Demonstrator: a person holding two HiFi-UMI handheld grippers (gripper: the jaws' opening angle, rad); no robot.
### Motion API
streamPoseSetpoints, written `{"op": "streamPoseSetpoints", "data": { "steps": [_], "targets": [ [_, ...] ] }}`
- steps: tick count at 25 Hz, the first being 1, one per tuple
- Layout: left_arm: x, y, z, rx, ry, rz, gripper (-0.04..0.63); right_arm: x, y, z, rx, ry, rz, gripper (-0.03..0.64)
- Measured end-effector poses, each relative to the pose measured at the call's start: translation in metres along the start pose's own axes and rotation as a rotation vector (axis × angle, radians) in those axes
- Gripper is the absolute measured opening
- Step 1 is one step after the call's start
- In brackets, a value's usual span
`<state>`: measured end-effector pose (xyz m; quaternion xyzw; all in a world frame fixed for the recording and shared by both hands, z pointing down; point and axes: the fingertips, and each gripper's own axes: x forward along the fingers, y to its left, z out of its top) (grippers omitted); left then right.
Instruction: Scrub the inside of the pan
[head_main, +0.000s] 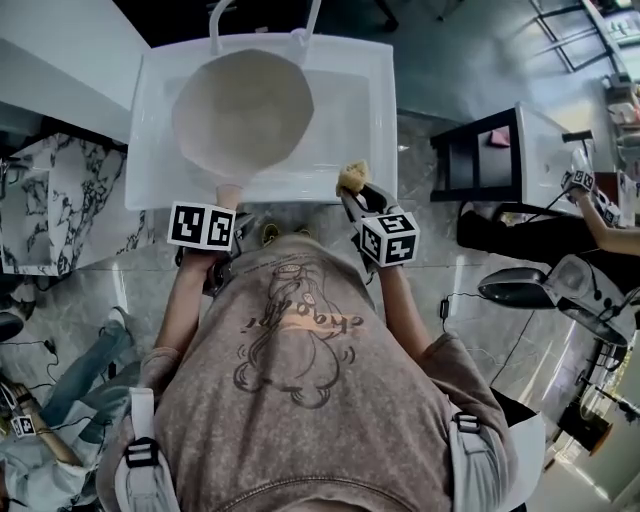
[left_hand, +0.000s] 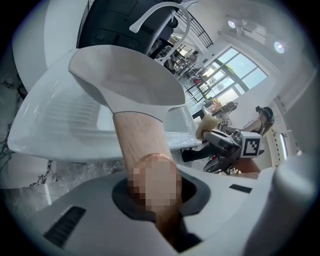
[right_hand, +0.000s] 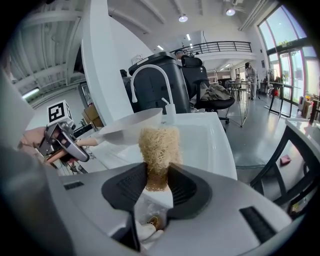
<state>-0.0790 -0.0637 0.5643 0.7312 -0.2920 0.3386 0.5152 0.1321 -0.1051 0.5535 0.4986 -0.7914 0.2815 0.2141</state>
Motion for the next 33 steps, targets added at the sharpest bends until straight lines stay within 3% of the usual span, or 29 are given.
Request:
{"op": "streamPoseSetpoints", "data": {
  "steps": [33],
  "targets": [
    [-0.008,0.003,0.000,-0.063,-0.016,-0.018,0.057,0.011,0.017,0.018,-0.047,-0.001,0.076,0.141]
  ]
}}
